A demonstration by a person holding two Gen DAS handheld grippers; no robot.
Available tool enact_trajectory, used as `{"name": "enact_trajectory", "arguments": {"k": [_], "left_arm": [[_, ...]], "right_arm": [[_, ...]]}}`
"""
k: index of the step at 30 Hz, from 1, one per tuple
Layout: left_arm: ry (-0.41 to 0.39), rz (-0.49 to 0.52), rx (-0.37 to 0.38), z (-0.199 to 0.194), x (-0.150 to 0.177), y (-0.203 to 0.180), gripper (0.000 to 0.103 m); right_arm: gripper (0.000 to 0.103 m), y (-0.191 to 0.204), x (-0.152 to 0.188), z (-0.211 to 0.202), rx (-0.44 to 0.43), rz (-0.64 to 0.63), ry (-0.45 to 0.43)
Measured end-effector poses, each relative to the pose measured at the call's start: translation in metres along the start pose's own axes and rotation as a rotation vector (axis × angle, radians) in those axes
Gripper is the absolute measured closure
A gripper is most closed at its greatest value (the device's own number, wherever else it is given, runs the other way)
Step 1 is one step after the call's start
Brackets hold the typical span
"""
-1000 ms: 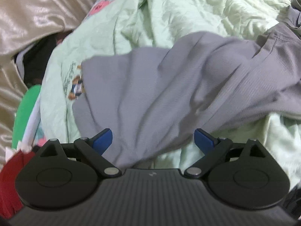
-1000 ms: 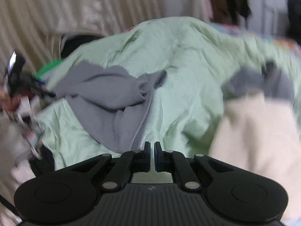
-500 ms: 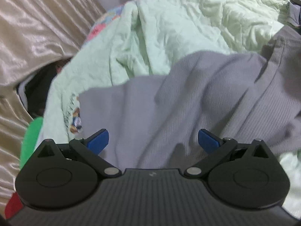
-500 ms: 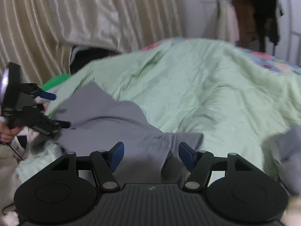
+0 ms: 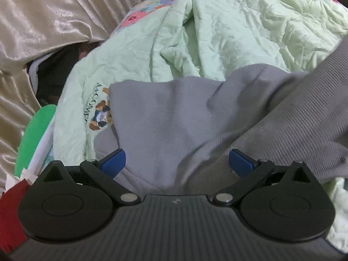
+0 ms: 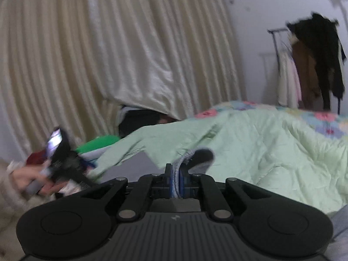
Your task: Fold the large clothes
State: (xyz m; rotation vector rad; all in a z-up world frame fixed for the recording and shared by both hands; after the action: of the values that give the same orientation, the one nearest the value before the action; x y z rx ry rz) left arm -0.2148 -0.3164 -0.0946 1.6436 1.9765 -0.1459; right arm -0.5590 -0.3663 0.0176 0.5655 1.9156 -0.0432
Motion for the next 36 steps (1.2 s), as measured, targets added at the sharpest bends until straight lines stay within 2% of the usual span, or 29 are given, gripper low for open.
{"name": "enact_trajectory", "arguments": {"k": [2, 4, 7, 8, 10, 13, 15, 16, 18, 20, 22, 25, 26, 27, 29, 31, 32, 33, 34, 36], "left_arm": [[0.046, 0.002, 0.011, 0.007, 0.009, -0.003, 0.0], [0.088, -0.015, 0.02, 0.015, 0.018, -0.004, 0.0], [0.111, -0.035, 0.019, 0.021, 0.023, 0.0, 0.0], [0.112, -0.036, 0.011, 0.022, 0.024, 0.001, 0.0], [0.11, -0.024, -0.002, 0.021, 0.024, 0.0, 0.0], [0.127, -0.008, -0.007, 0.023, 0.028, -0.006, 0.0], [0.169, -0.035, 0.011, 0.026, 0.032, -0.009, 0.0], [0.198, -0.077, 0.043, 0.027, 0.035, -0.009, 0.0], [0.256, -0.161, 0.106, 0.029, 0.038, -0.009, 0.0], [0.316, -0.259, 0.182, 0.03, 0.041, -0.007, 0.0], [0.358, -0.366, 0.268, 0.03, 0.044, 0.0, 0.0], [0.427, -0.527, 0.422, 0.029, 0.049, 0.005, 0.0], [0.455, -0.597, 0.49, 0.03, 0.052, 0.005, 0.0], [0.471, -0.635, 0.524, 0.03, 0.054, 0.004, 0.0], [0.493, -0.68, 0.554, 0.031, 0.057, 0.0, 0.0], [0.498, -0.698, 0.523, 0.034, 0.059, -0.004, 0.0], [0.501, -0.706, 0.51, 0.036, 0.06, -0.005, 0.0], [0.506, -0.725, 0.504, 0.037, 0.061, -0.007, 0.0], [0.504, -0.766, 0.498, 0.04, 0.06, -0.007, 0.0], [0.484, -0.854, 0.49, 0.045, 0.058, -0.005, 0.0]], "right_arm": [[0.097, 0.008, 0.037, -0.009, 0.015, 0.021, 0.092], [0.096, 0.007, 0.09, -0.012, 0.065, 0.077, 0.209], [0.096, -0.001, 0.139, -0.014, 0.115, 0.201, 0.3], [0.096, -0.002, 0.144, -0.017, 0.129, 0.219, 0.307], [0.092, -0.001, 0.146, -0.025, 0.149, 0.244, 0.299], [0.078, 0.006, 0.134, -0.04, 0.16, 0.292, 0.267], [0.065, 0.016, 0.124, -0.043, 0.146, 0.292, 0.245], [0.061, 0.025, 0.118, -0.04, 0.153, 0.259, 0.243], [0.039, 0.042, 0.111, -0.032, 0.17, 0.14, 0.256], [0.035, 0.059, 0.108, -0.017, 0.202, -0.017, 0.295], [0.035, 0.075, 0.112, 0.009, 0.228, -0.207, 0.355], [0.035, 0.086, 0.12, 0.043, 0.225, -0.371, 0.431], [0.035, 0.087, 0.123, 0.05, 0.227, -0.4, 0.445], [0.035, 0.086, 0.128, 0.061, 0.237, -0.431, 0.474], [0.036, 0.079, 0.137, 0.078, 0.287, -0.462, 0.537], [0.058, 0.069, 0.141, 0.087, 0.353, -0.477, 0.566], [0.091, 0.065, 0.14, 0.088, 0.373, -0.473, 0.568], [0.097, 0.061, 0.132, 0.086, 0.388, -0.419, 0.54], [0.097, 0.056, 0.12, 0.081, 0.396, -0.343, 0.501], [0.097, 0.051, 0.1, 0.072, 0.421, -0.283, 0.406]]}}
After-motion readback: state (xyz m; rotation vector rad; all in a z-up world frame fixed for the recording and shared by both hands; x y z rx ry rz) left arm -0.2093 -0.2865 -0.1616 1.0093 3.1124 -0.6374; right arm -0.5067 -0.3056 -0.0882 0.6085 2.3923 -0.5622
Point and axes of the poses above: each gripper's, at about its wrist camera, not at the fingertips, and z roughly the way its jaws point, y to its left, x to its underside, the point moved 8 cm from there along z, roughly the way its jaws point, and after that the axes turned 1 degree about -z, right-handed, at the moved point
